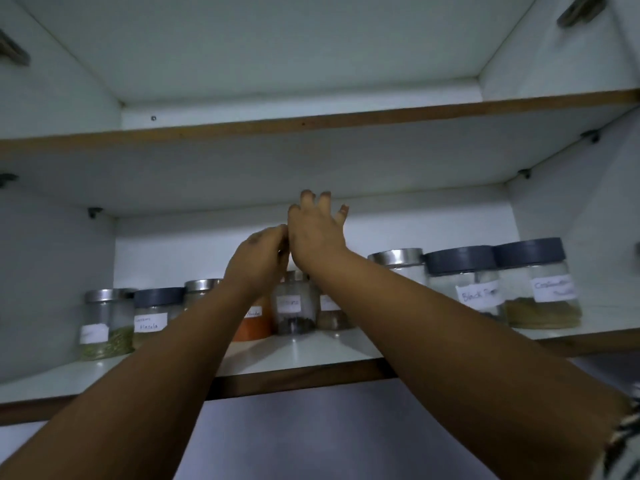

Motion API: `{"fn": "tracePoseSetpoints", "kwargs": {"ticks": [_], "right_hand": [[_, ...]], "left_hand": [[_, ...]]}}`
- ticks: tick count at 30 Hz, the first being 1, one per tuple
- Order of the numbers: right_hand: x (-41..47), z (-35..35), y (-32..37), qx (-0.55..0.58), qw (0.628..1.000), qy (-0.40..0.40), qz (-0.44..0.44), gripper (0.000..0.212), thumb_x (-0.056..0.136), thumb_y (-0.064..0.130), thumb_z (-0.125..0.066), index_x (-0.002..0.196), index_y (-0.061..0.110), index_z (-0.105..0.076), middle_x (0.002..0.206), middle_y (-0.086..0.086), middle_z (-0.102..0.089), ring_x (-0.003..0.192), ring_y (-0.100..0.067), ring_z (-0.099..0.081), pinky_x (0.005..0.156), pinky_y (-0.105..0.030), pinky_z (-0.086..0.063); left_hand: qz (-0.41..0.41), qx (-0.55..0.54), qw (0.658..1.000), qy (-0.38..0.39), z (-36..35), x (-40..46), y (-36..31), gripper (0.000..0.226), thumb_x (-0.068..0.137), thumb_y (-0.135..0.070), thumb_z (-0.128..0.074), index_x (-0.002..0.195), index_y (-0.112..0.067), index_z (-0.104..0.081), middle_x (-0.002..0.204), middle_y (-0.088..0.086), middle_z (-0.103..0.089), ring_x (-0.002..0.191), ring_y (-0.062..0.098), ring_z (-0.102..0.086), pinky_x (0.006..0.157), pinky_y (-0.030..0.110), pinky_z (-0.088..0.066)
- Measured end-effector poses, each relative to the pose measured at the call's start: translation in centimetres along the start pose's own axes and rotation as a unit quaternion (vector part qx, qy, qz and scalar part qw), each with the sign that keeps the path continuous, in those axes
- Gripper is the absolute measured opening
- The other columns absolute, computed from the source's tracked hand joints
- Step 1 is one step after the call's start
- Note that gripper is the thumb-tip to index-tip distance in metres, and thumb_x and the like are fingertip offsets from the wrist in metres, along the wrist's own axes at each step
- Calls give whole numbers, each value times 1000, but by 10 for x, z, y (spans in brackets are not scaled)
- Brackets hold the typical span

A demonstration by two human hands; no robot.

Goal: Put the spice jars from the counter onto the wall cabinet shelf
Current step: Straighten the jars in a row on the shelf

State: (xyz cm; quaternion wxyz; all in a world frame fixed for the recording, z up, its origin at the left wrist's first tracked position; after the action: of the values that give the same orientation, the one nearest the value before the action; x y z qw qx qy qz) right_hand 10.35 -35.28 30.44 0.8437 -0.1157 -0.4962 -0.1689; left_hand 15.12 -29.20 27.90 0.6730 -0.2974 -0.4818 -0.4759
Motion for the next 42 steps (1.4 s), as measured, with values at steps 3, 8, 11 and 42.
{"fn": "tracePoseSetpoints", "kwargs": {"ticks": [3, 8, 11, 42], "right_hand": [[-8, 31, -19, -39, 999, -17, 7, 37, 92, 36, -57, 123, 16, -60, 143, -10, -36, 138, -36, -20, 108, -66, -23], [-24, 76, -71, -21, 999, -36, -34, 25, 92, 34, -54, 106, 19, -68, 130, -6, -50, 131, -30, -28, 107, -56, -26], [-32, 89, -106, -16, 998, 29, -56, 39, 87, 19, -57, 124, 32, -61, 139, -5, -41, 133, -30, -26, 108, -51, -29], [-27, -30, -188, -226, 914, 337, -4, 37, 91, 26, -64, 122, 6, -61, 122, -10, -62, 103, -23, -58, 90, -33, -48]], "left_hand": [[28, -2, 999, -30, 22, -3, -17, 13, 96, -21, -55, 97, -14, -66, 87, 2, -70, 77, 17, -62, 70, 32, -50], [21, 20, 1000, 10, 27, 1, -67, 26, 97, -39, -51, 86, -19, -62, 76, -1, -66, 72, 20, -61, 65, 34, -51], [-26, -18, 999, 8, 34, 10, -111, 13, 99, -31, -45, 100, -20, -54, 84, 0, -65, 79, 22, -60, 69, 40, -52], [-45, 93, 953, 284, -133, 57, -118, 30, 91, -28, -65, 115, -11, -69, 115, 6, -68, 107, 24, -60, 94, 33, -48]]}}
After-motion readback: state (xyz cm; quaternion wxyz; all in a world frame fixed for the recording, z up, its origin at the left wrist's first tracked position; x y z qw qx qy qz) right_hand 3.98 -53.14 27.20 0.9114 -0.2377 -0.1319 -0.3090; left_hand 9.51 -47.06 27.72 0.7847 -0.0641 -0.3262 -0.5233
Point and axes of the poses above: each hand's wrist, its own x-axis towards the middle knuckle, its own z-axis out of the back of the hand, y = z × x, the point moved 9 cm from there along x, towards the middle knuckle
